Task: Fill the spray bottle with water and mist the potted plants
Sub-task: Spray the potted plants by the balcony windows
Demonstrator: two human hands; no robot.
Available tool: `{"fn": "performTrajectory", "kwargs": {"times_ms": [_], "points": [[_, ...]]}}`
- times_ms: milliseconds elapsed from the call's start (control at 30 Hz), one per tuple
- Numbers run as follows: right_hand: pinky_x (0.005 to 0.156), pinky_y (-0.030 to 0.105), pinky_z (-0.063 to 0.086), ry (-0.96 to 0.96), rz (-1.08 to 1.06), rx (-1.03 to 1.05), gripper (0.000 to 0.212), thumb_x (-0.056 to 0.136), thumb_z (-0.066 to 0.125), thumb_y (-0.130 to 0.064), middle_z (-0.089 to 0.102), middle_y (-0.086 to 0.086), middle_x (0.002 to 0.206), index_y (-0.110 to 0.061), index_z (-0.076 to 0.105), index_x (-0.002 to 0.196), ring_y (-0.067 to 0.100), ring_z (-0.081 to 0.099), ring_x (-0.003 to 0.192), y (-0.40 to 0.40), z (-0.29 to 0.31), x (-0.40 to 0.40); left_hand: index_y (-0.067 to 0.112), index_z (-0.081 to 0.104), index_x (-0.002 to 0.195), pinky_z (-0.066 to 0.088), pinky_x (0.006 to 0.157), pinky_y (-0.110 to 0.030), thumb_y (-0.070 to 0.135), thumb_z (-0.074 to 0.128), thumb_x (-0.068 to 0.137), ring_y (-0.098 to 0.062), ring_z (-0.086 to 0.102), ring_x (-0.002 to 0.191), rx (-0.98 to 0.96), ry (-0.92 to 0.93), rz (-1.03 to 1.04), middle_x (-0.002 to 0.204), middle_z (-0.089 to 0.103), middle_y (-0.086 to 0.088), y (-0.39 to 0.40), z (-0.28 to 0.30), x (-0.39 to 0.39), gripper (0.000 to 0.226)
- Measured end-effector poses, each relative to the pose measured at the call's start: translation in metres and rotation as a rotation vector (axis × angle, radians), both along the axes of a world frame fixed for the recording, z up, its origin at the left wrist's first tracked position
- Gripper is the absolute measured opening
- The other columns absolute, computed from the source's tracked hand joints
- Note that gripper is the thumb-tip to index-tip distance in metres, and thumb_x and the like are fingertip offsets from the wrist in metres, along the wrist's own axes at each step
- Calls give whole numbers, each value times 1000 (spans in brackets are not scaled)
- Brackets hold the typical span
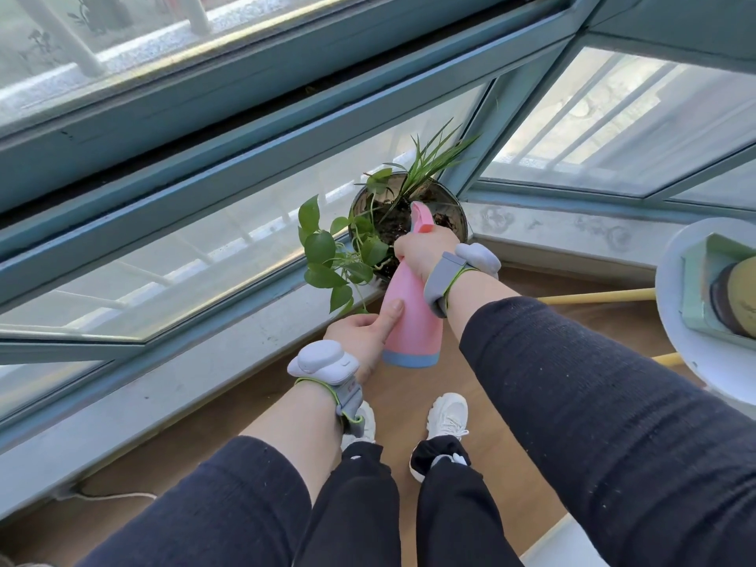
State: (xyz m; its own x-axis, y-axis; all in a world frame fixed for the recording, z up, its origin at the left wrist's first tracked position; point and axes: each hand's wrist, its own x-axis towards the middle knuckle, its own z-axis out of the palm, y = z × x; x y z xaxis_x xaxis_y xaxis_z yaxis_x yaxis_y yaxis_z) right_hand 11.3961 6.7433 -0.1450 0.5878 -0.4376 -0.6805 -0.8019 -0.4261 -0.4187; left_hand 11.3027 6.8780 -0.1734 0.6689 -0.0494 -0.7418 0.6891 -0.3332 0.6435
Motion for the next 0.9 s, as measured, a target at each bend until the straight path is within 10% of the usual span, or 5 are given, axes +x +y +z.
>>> {"fn": "performTrajectory", "kwargs": {"times_ms": [367, 633, 900], "points": [[45, 26, 29, -26, 42, 11, 17, 76, 56, -12, 46, 3, 59, -11, 46, 61, 21, 41, 49, -10, 6, -21, 35, 71, 83, 51, 96, -40, 88, 54, 49, -20, 66, 95, 30, 37, -30, 99, 72, 2, -9, 5, -15, 65], [80, 37, 51, -240, -63, 131, 32, 73, 60, -13, 67, 7, 97, -15, 61, 105, 30, 61, 87, -46, 30, -71, 27, 64, 57, 55, 87, -38, 85, 54, 54, -27, 69, 86, 50, 6, 16, 78, 68, -4, -44, 16, -41, 58], [61, 15, 38, -530, -254, 178, 26, 69, 57, -12, 59, -15, 77, -33, 57, 85, 0, 51, 64, -114, 88, -170, 21, 67, 55, 56, 83, -39, 88, 50, 53, -26, 71, 78, 57, -10, -75, 71, 73, -3, -113, 64, -91, 70]]}}
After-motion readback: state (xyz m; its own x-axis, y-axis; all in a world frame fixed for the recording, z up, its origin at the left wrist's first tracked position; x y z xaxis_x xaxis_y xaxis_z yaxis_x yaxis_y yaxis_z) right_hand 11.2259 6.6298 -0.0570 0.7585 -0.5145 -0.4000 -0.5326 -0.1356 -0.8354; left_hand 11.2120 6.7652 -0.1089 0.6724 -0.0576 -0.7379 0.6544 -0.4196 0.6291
